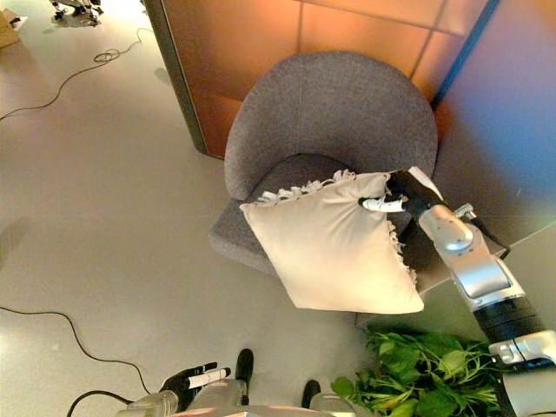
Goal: Pick up the pillow and put it on the sofa.
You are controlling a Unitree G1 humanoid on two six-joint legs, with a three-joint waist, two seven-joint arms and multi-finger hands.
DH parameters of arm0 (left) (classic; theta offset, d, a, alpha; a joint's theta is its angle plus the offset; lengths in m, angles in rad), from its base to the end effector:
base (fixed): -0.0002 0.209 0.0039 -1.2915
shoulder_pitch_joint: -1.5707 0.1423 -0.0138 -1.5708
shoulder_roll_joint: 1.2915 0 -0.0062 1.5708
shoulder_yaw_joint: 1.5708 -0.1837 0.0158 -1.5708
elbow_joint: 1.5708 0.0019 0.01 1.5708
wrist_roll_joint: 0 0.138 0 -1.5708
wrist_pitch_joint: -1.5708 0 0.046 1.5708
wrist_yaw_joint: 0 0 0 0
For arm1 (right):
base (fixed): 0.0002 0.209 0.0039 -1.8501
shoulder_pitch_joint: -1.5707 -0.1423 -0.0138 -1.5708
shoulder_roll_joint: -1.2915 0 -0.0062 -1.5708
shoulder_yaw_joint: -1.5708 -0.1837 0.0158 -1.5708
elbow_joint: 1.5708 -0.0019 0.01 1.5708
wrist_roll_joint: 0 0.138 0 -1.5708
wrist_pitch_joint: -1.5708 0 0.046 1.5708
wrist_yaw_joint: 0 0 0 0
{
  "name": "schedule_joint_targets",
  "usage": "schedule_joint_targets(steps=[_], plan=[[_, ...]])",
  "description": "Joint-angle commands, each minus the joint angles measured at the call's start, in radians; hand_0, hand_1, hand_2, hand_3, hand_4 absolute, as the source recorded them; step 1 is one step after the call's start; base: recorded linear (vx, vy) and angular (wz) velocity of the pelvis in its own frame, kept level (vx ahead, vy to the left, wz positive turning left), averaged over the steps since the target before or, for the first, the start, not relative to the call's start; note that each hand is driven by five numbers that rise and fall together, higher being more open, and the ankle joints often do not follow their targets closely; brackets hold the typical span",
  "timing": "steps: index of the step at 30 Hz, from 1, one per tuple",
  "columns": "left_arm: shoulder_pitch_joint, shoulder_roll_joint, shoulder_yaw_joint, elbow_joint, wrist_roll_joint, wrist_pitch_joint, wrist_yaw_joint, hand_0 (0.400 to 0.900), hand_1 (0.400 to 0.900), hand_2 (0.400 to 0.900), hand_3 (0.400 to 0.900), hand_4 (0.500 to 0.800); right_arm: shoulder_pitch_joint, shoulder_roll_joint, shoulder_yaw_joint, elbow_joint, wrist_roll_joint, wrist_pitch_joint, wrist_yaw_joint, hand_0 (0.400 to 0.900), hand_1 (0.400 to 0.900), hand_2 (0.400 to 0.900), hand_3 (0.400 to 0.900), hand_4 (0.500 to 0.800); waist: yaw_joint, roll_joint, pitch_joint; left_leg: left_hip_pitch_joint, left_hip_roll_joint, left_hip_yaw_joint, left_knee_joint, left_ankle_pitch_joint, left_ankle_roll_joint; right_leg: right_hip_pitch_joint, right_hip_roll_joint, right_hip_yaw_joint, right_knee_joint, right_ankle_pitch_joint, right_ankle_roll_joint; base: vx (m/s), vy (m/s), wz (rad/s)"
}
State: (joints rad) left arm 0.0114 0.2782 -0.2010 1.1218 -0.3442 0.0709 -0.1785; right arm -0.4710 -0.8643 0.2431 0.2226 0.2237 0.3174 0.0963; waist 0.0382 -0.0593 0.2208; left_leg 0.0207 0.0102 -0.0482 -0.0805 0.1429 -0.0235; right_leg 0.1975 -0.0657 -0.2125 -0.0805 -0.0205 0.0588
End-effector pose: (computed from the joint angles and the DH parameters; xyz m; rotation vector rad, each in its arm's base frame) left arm 0.0820 0.2289 -0.1100 -0.0597 1.1981 0.0204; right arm 0.2759 -0.2724 0.1485 -0.6777 0.1795 0.0494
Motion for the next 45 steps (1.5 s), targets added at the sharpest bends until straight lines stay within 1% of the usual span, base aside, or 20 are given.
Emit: schedule_joint_targets(steps=[1, 7, 9, 11, 12, 13, 14, 15, 18, 20, 23, 33, 36, 39, 41, 43, 45], plan=[[0.031, 0.036, -0.057, 0.062, 0.048, 0.011, -0.015, 0.900, 0.900, 0.900, 0.900, 0.800, -0.354, -0.124, -0.015, 0.063, 0.034, -0.106, -0.099, 0.400, 0.400, 0.400, 0.400, 0.500, 0.074, -0.024, -0.103, 0.054, -0.003, 0.031, 0.023, -0.159, -0.022, -0.089, 0.016, -0.007, 0.092, -0.032, 0.002, 0.09, -0.030, 0.25], [0.037, 0.050, -0.085, 0.048, 0.032, 0.006, -0.012, 0.900, 0.900, 0.900, 0.900, 0.800, -0.513, -0.130, 0.087, 0.241, 0.043, -0.124, -0.128, 0.400, 0.400, 0.400, 0.400, 0.500, 0.124, -0.026, -0.083, 0.039, -0.003, -0.013, 0.033, -0.152, -0.027, -0.078, 0.020, -0.036, 0.089, -0.037, -0.008, 0.09, -0.031, 0.32], [0.035, 0.059, -0.100, 0.044, 0.029, 0.010, -0.011, 0.900, 0.900, 0.900, 0.900, 0.800, -0.591, -0.131, 0.141, 0.320, 0.055, -0.115, -0.151, 0.400, 0.400, 0.400, 0.400, 0.500, 0.144, -0.028, -0.077, 0.032, -0.002, -0.029, 0.037, -0.148, -0.031, -0.073, 0.020, -0.050, 0.085, -0.037, -0.011, 0.11, -0.047, 0.40], [0.026, 0.065, -0.113, 0.040, 0.028, 0.016, -0.012, 0.900, 0.900, 0.900, 0.900, 0.800, -0.661, -0.124, 0.187, 0.409, 0.042, -0.088, -0.147, 0.400, 0.400, 0.400, 0.400, 0.500, 0.162, -0.030, -0.072, 0.022, -0.003, -0.046, 0.043, -0.146, -0.036, -0.073, 0.021, -0.062, 0.083, -0.039, -0.015, 0.09, -0.049, 0.36], [0.021, 0.070, -0.125, 0.037, 0.021, 0.019, -0.013, 0.900, 0.900, 0.900, 0.900, 0.800, -0.711, -0.116, 0.227, 0.467, 0.033, -0.074, -0.154, 0.694, 0.694, 0.694, 0.694, 0.676, 0.174, -0.032, -0.070, 0.014, -0.003, -0.054, 0.045, -0.142, -0.038, -0.076, 0.022, -0.068, 0.082, -0.038, -0.016, 0.03, -0.051, 0.32], [0.012, 0.076, -0.136, 0.035, 0.015, 0.018, -0.017, 0.900, 0.900, 0.900, 0.900, 0.800, -0.756, -0.103, 0.265, 0.518, 0.038, -0.049, -0.138, 0.900, 0.900, 0.900, 0.900, 0.800, 0.183, -0.033, -0.066, 0.002, -0.003, -0.059, 0.049, -0.141, -0.040, -0.082, 0.022, -0.073, 0.083, -0.039, -0.017, -0.02, -0.063, 0.32], [0.000, 0.083, -0.146, 0.032, 0.013, 0.019, -0.024, 0.900, 0.900, 0.900, 0.900, 0.800, -0.798, -0.090, 0.301, 0.568, 0.029, -0.028, -0.130, 0.900, 0.900, 0.900, 0.900, 0.800, 0.194, -0.034, -0.058, -0.011, -0.003, -0.068, 0.052, -0.138, -0.041, -0.089, 0.022, -0.080, 0.084, -0.039, -0.019, -0.05, -0.077, 0.30], [-0.008, 0.088, -0.152, 0.029, 0.014, 0.018, -0.031, 0.900, 0.900, 0.900, 0.900, 0.800, -0.836, -0.086, 0.335, 0.614, 0.025, -0.014, -0.138, 0.900, 0.900, 0.900, 0.900, 0.800, 0.203, -0.034, -0.049, -0.020, -0.002, -0.076, 0.052, -0.134, -0.042, -0.094, 0.024, -0.085, 0.084, -0.038, -0.022, -0.04, -0.079, 0.26], [-0.018, 0.098, -0.178, 0.022, 0.003, 0.013, -0.030, 0.900, 0.900, 0.900, 0.900, 0.800, -0.910, -0.071, 0.384, 0.727, 0.025, -0.012, -0.138, 0.900, 0.900, 0.900, 0.900, 0.800, 0.224, -0.036, -0.032, -0.036, -0.001, -0.095, 0.052, -0.127, -0.042, -0.102, 0.029, -0.095, 0.084, -0.039, -0.026, -0.02, -0.068, 0.18], [-0.019, 0.100, -0.189, 0.023, -0.003, 0.010, -0.027, 0.900, 0.900, 0.900, 0.900, 0.800, -0.937, -0.064, 0.396, 0.764, 0.034, -0.017, -0.145, 0.900, 0.900, 0.900, 0.900, 0.800, 0.230, -0.034, -0.027, -0.040, -0.001, -0.103, 0.051, -0.126, -0.042, -0.105, 0.030, -0.099, 0.083, -0.041, -0.028, -0.01, -0.038, 0.11], [-0.017, 0.102, -0.191, 0.021, -0.009, 0.007, -0.026, 0.900, 0.900, 0.900, 0.900, 0.800, -0.964, -0.059, 0.409, 0.793, 0.019, 0.003, -0.126, 0.900, 0.900, 0.900, 0.900, 0.800, 0.234, -0.026, -0.023, -0.041, -0.002, -0.108, 0.047, -0.123, -0.043, -0.106, 0.030, -0.103, 0.082, -0.041, -0.028, 0.00, -0.004, 0.01], [0.009, 0.083, -0.196, 0.020, -0.009, 0.008, -0.031, 0.900, 0.900, 0.900, 0.900, 0.800, -0.958, -0.063, 0.402, 0.821, 0.035, 0.002, -0.106, 0.900, 0.900, 0.900, 0.900, 0.800, 0.216, -0.010, -0.043, -0.010, -0.001, -0.090, 0.044, -0.130, -0.042, -0.087, 0.022, -0.092, 0.082, -0.044, -0.024, 0.02, 0.024, -0.11], [0.011, 0.078, -0.196, 0.024, -0.008, 0.005, -0.036, 0.900, 0.900, 0.900, 0.900, 0.800, -0.928, -0.067, 0.364, 0.807, 0.096, -0.019, -0.124, 0.900, 0.900, 0.900, 0.900, 0.800, 0.204, -0.006, -0.049, -0.001, -0.001, -0.080, 0.042, -0.133, -0.042, -0.084, 0.021, -0.084, 0.082, -0.044, -0.021, -0.03, 0.034, -0.11], [0.007, 0.072, -0.187, 0.032, -0.005, 0.001, -0.040, 0.900, 0.900, 0.900, 0.900, 0.800, -0.852, -0.059, 0.304, 0.760, 0.163, -0.039, -0.135, 0.900, 0.900, 0.900, 0.900, 0.800, 0.187, -0.001, -0.060, 0.007, -0.002, -0.067, 0.038, -0.135, -0.040, -0.083, 0.018, -0.076, 0.082, -0.043, -0.019, -0.04, 0.047, -0.10], [0.008, 0.064, -0.181, 0.032, -0.002, 0.004, -0.039, 0.900, 0.900, 0.900, 0.900, 0.800, -0.770, -0.047, 0.243, 0.708, 0.213, -0.051, -0.148, 0.900, 0.900, 0.900, 0.900, 0.800, 0.175, 0.002, -0.064, 0.014, -0.001, -0.059, 0.036, -0.138, -0.040, -0.081, 0.016, -0.070, 0.082, -0.043, -0.017, -0.05, 0.049, -0.14], [0.006, 0.056, -0.172, 0.038, -0.005, 0.004, -0.039, 0.900, 0.900, 0.900, 0.900, 0.800, -0.650, -0.020, 0.166, 0.636, 0.273, -0.072, -0.167, 0.900, 0.900, 0.900, 0.900, 0.800, 0.156, 0.007, -0.069, 0.021, -0.001, -0.046, 0.032, -0.141, -0.038, -0.081, 0.014, -0.061, 0.082, -0.043, -0.016, -0.08, 0.057, -0.18], [0.001, 0.042, -0.157, 0.041, -0.002, 0.009, -0.043, 0.900, 0.900, 0.900, 0.900, 0.800, -0.517, 0.028, 0.090, 0.560, 0.283, -0.101, -0.180, 0.900, 0.900, 0.900, 0.900, 0.800, 0.132, 0.014, -0.069, 0.026, 0.000, -0.032, 0.030, -0.144, -0.037, -0.084, 0.012, -0.051, 0.085, -0.043, -0.014, -0.09, 0.061, -0.21]])
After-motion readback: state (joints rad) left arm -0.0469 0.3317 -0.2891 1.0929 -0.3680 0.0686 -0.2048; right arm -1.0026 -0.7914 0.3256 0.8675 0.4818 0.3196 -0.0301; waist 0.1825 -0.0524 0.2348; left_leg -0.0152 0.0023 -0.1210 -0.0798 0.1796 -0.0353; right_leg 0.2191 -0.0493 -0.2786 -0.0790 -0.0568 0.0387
